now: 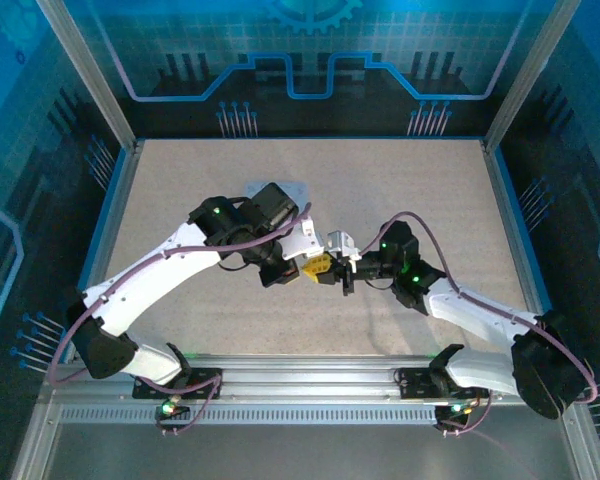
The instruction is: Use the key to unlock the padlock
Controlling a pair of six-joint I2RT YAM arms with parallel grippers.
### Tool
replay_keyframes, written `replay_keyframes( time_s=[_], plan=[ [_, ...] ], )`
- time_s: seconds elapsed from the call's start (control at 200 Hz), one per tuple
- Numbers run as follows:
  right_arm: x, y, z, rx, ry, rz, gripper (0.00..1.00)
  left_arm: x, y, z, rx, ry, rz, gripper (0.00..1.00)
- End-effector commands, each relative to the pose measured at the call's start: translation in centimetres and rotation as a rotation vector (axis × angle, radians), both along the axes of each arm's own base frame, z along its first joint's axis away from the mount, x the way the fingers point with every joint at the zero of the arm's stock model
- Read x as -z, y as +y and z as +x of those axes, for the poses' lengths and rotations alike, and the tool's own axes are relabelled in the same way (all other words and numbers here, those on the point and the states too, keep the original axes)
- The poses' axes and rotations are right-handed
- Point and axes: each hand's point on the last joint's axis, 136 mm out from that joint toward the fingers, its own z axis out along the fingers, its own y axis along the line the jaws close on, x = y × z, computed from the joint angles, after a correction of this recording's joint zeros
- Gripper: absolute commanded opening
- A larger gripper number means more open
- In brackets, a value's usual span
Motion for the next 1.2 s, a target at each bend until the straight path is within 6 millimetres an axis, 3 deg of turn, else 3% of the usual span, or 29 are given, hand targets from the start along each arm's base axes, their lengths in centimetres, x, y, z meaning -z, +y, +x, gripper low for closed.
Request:
replay_keyframes(
  time_s=[0.0, 0.04, 0.105, 0.145, 0.3, 0.34, 0.4, 0.565, 0.695, 0.93, 1.195],
  plan=[
    [-0.5, -0.5, -0.3, 0.02, 0.013, 0.013, 0.0, -2.4, -0.4, 0.5, 0.008, -0.086, -0.07, 0.19],
    [-0.5, -0.9, 0.0, 0.047, 0.029, 0.026, 0.0, -3.1, -0.4, 0.6, 0.002, -0.115, -0.103, 0.32],
    [-0.8, -1.4, 0.7, 0.1, 0.056, 0.054, 0.0, -4.5, -0.4, 1.2, -0.027, -0.17, -0.182, 0.42],
    [-1.0, -1.8, 1.2, 0.136, 0.072, 0.074, 0.0, -5.6, -0.1, 1.8, -0.071, -0.212, -0.237, 0.55],
    [-2.8, -3.1, 3.0, 0.265, 0.148, 0.184, 0.0, -11.1, 1.3, 3.7, -0.265, -0.305, -0.607, 0.62],
    [-3.3, -3.4, 3.4, 0.291, 0.169, 0.215, 0.0, -13.3, 1.9, 3.7, -0.306, -0.331, -0.728, 0.67],
    [-4.2, -3.8, 4.1, 0.33, 0.208, 0.268, 0.0, -14.3, 2.9, 4.5, -0.421, -0.349, -0.84, 0.7],
    [-6.9, -4.5, 5.7, 0.39, 0.351, 0.443, 0.0, -14.6, 2.7, 5.6, -0.558, -0.246, -1.153, 0.75],
    [-8.4, -3.8, 5.9, 0.4, 0.421, 0.506, 0.0, -14.2, 2.5, 6.7, -0.633, -0.154, -1.295, 0.75],
    [-8.8, -3.2, 7.3, 0.427, 0.566, 0.591, 0.0, -13.3, 1.7, 7.7, -0.698, -0.069, -1.354, 0.74],
    [-9.7, -1.2, 6.4, 0.344, 0.583, 0.581, 0.0, -12.8, 0.8, 8.4, -0.716, -0.041, -1.358, 0.73]
  ],
)
